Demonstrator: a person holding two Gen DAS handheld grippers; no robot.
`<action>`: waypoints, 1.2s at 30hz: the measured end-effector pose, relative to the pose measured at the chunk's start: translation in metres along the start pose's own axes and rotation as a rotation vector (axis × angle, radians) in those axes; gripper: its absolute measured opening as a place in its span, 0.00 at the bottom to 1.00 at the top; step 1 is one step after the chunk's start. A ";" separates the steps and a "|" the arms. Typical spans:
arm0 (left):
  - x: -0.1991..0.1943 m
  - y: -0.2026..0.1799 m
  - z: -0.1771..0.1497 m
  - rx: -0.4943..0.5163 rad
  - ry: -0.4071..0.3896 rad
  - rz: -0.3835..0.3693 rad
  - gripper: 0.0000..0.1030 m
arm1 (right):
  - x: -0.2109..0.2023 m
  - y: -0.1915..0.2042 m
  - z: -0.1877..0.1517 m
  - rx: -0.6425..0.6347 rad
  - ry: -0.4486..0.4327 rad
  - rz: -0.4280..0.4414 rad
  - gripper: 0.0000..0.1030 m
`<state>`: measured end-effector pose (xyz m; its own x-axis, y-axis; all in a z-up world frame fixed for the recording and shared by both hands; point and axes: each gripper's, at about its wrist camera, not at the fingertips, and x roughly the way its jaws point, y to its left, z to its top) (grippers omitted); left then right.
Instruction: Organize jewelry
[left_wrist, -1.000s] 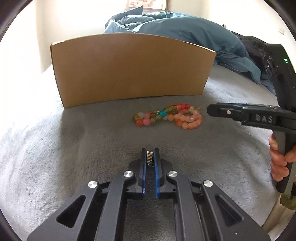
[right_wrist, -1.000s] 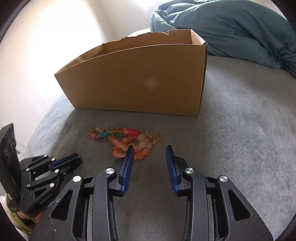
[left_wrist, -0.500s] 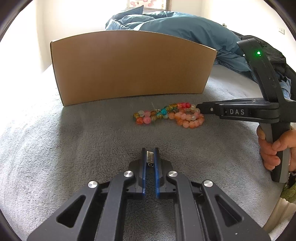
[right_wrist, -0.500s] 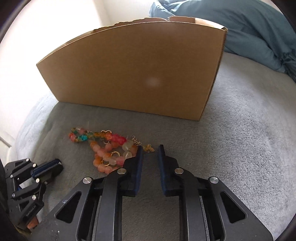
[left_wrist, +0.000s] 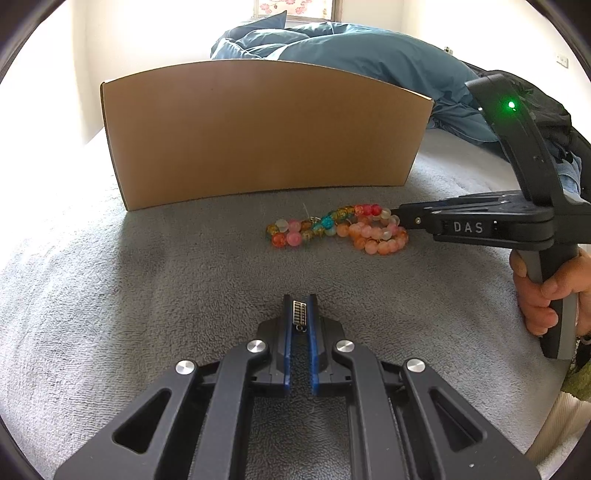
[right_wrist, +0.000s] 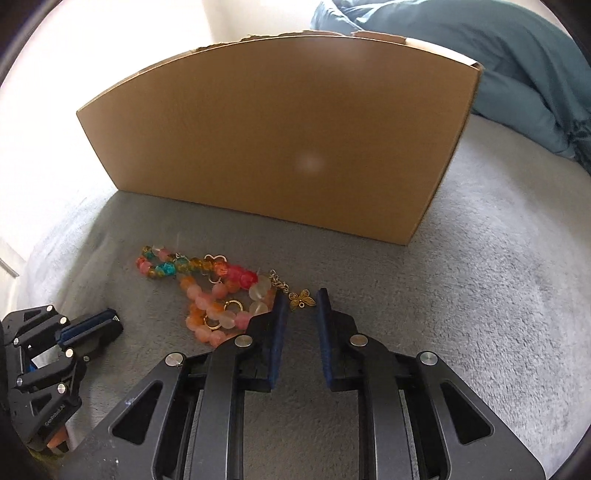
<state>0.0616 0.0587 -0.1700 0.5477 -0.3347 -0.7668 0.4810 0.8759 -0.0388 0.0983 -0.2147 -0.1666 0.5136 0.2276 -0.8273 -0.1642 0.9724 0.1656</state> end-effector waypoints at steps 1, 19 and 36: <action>0.000 0.000 0.000 0.000 0.000 0.000 0.06 | 0.001 0.002 0.001 -0.011 0.006 -0.003 0.17; 0.001 0.000 0.000 -0.002 0.000 -0.001 0.06 | 0.011 0.013 0.015 0.006 -0.004 -0.019 0.12; -0.055 -0.006 0.032 0.030 -0.158 0.014 0.07 | -0.092 0.016 -0.005 0.034 -0.187 -0.019 0.12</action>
<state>0.0508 0.0602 -0.1071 0.6544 -0.3753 -0.6564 0.4914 0.8709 -0.0080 0.0444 -0.2200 -0.0908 0.6647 0.2118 -0.7165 -0.1260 0.9770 0.1718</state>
